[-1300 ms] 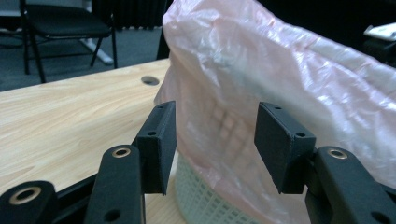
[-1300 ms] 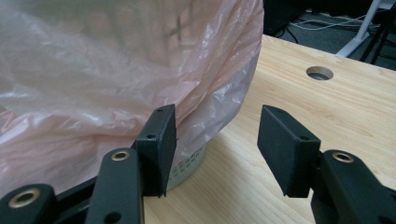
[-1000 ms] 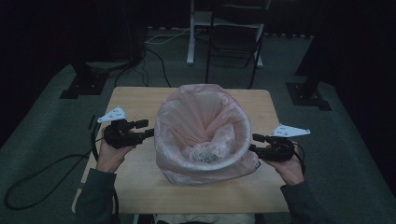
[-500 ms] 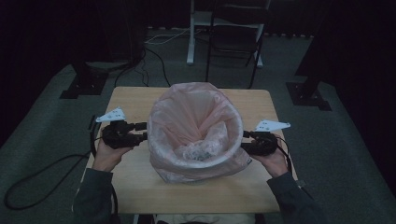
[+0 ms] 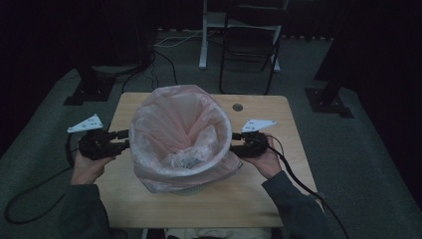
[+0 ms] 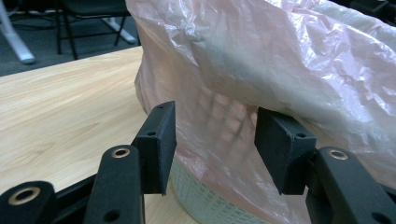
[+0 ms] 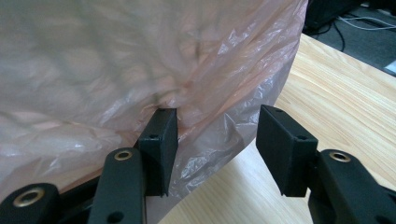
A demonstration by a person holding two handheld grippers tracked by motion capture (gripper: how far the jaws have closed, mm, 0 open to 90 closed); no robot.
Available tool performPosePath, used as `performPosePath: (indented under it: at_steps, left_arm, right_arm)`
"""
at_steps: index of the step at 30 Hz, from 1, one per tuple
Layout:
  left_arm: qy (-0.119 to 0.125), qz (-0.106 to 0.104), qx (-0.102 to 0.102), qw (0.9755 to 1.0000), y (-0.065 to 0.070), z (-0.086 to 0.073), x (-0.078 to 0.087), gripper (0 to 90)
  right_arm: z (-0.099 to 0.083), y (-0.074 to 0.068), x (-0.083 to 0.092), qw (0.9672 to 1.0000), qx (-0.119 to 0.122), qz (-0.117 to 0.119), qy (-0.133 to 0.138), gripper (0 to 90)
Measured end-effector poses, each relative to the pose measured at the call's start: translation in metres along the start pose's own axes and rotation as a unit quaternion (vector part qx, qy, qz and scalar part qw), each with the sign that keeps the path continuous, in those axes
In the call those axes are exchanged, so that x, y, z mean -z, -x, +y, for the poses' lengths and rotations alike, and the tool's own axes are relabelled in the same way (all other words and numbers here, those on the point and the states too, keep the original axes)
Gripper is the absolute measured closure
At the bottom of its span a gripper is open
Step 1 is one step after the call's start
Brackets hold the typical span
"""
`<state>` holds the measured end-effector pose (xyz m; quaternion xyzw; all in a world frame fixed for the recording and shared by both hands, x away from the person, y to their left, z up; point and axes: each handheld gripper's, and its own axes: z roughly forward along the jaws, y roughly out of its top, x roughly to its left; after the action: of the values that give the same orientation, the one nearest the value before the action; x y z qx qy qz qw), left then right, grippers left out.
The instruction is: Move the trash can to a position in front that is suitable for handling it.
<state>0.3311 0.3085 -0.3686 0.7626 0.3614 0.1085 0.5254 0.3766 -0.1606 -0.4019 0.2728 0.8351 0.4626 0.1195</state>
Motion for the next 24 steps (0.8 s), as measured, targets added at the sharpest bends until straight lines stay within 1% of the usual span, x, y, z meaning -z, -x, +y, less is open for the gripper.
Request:
performPosePath:
  at_steps: [1, 4, 7, 8, 9, 10, 12, 14, 15, 17, 18, 19, 20, 21, 24]
  left_arm:
    - [0.002, 0.003, 0.004, 1.0, -0.002, -0.001, 0.003, 48.6]
    - [0.012, 0.008, 0.017, 0.9998, -0.01, -0.007, 0.013, 49.2]
    - [0.016, 0.012, 0.022, 0.9996, -0.013, -0.008, 0.016, 49.2]
    - [0.022, 0.017, 0.029, 0.9992, -0.017, -0.01, 0.019, 49.3]
    - [0.024, 0.018, 0.032, 0.999, -0.019, -0.011, 0.021, 49.5]
    - [0.024, 0.018, 0.032, 0.999, -0.019, -0.011, 0.021, 49.4]
    - [0.027, 0.014, 0.036, 0.9989, -0.021, -0.013, 0.021, 49.3]
    - [0.029, 0.014, 0.035, 0.9989, -0.021, -0.012, 0.021, 48.5]
    - [0.029, 0.014, 0.035, 0.9989, -0.022, -0.012, 0.02, 48.4]
    - [0.029, 0.016, 0.036, 0.9988, -0.022, -0.011, 0.019, 48.2]
    - [0.029, 0.016, 0.036, 0.9988, -0.022, -0.011, 0.019, 48.2]
    - [0.03, 0.016, 0.036, 0.9988, -0.023, -0.011, 0.019, 48.2]
    - [0.031, 0.015, 0.037, 0.9987, -0.023, -0.011, 0.018, 48.1]
    - [0.031, 0.013, 0.038, 0.9987, -0.023, -0.011, 0.017, 48.1]
    - [0.029, 0.01, 0.036, 0.9989, -0.022, -0.011, 0.016, 47.9]
  right_arm:
    - [0.006, -0.002, -0.008, 1.0, 0.005, 0.005, -0.004, 47.7]
    - [0.014, -0.003, -0.018, 0.9999, 0.007, 0.011, -0.006, 47.7]
    - [0.019, -0.005, -0.027, 0.9998, 0.005, 0.015, -0.007, 47.8]
    - [0.02, -0.006, -0.029, 0.9998, 0.007, 0.017, -0.007, 47.8]
    - [0.021, -0.007, -0.03, 0.9998, 0.009, 0.018, -0.007, 48.0]
    - [0.022, -0.008, -0.032, 0.9997, 0.011, 0.021, -0.006, 47.9]
    - [0.022, -0.008, -0.032, 0.9997, 0.009, 0.022, -0.006, 46.8]
    - [0.021, -0.009, -0.029, 0.9997, 0.019, 0.014, -0.006, 43.1]
    - [0.021, -0.01, -0.027, 0.9996, 0.023, 0.011, -0.008, 42.5]
    - [0.02, -0.013, -0.023, 0.9993, 0.037, 0.0, -0.012, 41.8]
    - [0.02, -0.013, -0.023, 0.9993, 0.037, 0.0, -0.012, 41.8]
    - [0.02, -0.015, -0.02, 0.999, 0.042, -0.005, -0.014, 41.5]
    - [0.02, -0.018, -0.015, 0.9983, 0.054, -0.014, -0.018, 40.7]
    - [0.02, -0.019, -0.013, 0.9979, 0.059, -0.019, -0.019, 40.4]
    - [0.02, -0.02, -0.009, 0.9974, 0.064, -0.026, -0.019, 39.7]
